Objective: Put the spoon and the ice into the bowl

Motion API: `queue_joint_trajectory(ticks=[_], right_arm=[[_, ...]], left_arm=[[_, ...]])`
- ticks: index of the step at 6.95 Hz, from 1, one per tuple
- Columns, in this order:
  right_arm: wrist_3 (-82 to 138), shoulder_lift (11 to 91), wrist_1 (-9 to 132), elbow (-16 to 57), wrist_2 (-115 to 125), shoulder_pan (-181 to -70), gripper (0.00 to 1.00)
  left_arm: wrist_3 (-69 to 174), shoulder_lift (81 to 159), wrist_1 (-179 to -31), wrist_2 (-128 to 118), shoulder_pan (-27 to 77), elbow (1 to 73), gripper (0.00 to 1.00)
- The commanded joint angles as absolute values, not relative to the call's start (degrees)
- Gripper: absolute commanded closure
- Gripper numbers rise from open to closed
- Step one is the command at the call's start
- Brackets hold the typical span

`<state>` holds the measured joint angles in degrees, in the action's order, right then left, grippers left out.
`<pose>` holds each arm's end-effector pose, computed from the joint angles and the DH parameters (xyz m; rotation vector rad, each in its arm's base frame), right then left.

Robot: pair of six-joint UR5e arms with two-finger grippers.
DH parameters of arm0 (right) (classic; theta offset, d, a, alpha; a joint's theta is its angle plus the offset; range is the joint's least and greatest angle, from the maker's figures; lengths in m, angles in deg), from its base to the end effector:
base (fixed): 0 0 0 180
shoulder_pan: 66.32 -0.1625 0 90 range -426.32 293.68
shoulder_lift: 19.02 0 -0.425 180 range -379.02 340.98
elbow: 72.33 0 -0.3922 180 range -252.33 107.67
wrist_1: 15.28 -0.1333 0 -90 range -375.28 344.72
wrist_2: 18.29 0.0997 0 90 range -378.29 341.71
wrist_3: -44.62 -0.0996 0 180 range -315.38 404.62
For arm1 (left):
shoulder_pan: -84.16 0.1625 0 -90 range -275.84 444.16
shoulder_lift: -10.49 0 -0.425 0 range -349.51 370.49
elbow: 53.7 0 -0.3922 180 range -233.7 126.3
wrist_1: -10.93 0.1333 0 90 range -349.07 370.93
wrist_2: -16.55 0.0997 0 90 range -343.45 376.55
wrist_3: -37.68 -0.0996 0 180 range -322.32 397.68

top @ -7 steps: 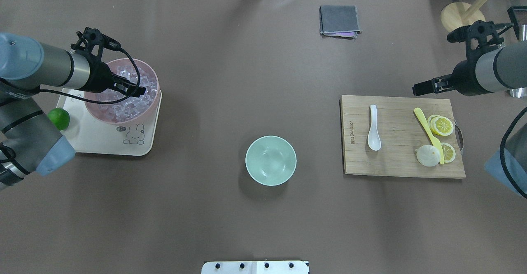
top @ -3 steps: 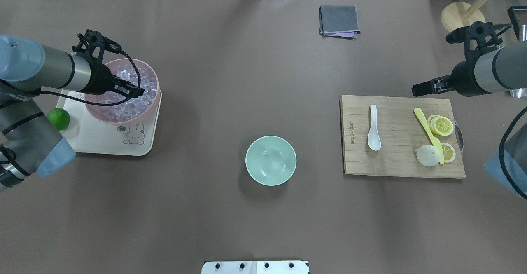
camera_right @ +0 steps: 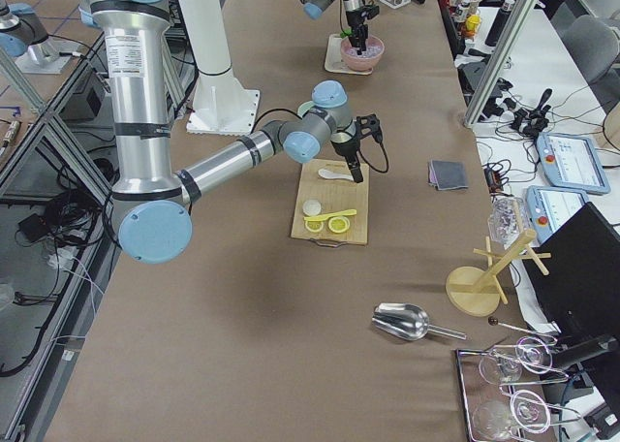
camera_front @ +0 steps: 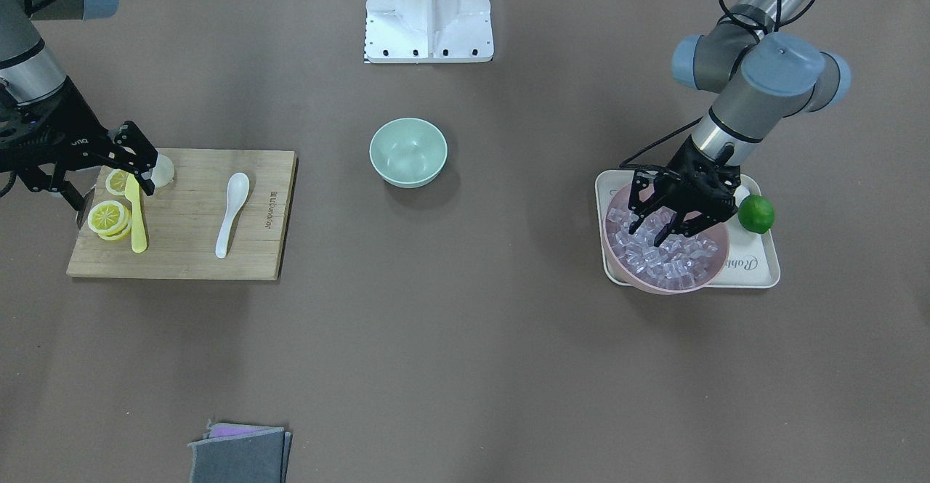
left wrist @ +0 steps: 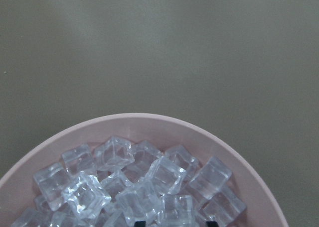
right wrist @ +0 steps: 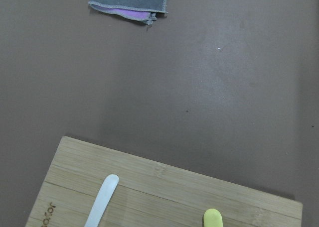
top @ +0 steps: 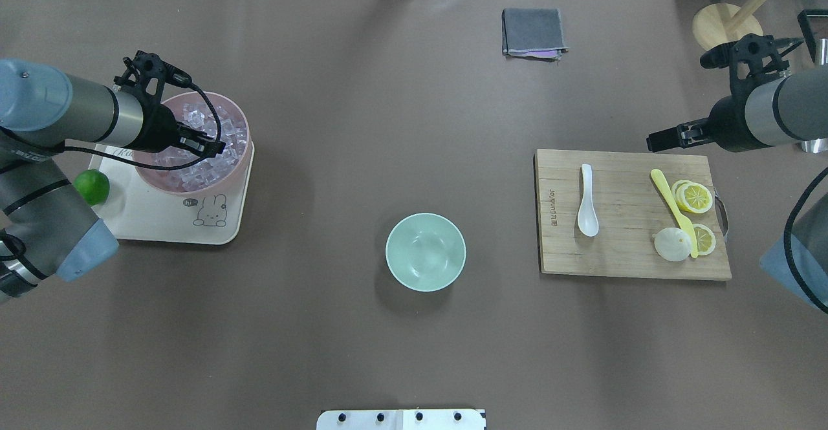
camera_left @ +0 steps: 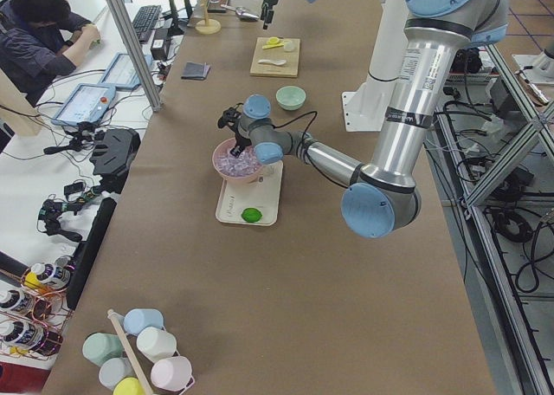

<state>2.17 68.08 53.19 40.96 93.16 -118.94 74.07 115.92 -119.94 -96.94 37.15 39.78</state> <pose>-0.2321 -0.4634 0.4025 0.4047 -0.7976 -0.0734 0.3497 -0.5124 0.4049 0.5551 0.9453 0.3172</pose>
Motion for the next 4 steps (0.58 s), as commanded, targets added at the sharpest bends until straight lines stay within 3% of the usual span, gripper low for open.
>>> queue_joint_trajectory(ticks=[1, 2, 4], right_arm=[[2.2, 68.1, 53.2, 41.0, 93.2, -119.0, 0.0], [2.2, 68.1, 53.2, 41.0, 93.2, -118.9, 0.0], [2.2, 68.0, 53.2, 41.0, 93.2, -118.9, 0.0]], left_arm=[[74.2, 115.9, -120.0, -97.1, 37.5, 40.0, 0.68], [74.2, 115.9, -120.0, -97.1, 37.4, 40.2, 1.0], [74.2, 115.8, -120.0, -97.4, 37.4, 41.8, 1.0]])
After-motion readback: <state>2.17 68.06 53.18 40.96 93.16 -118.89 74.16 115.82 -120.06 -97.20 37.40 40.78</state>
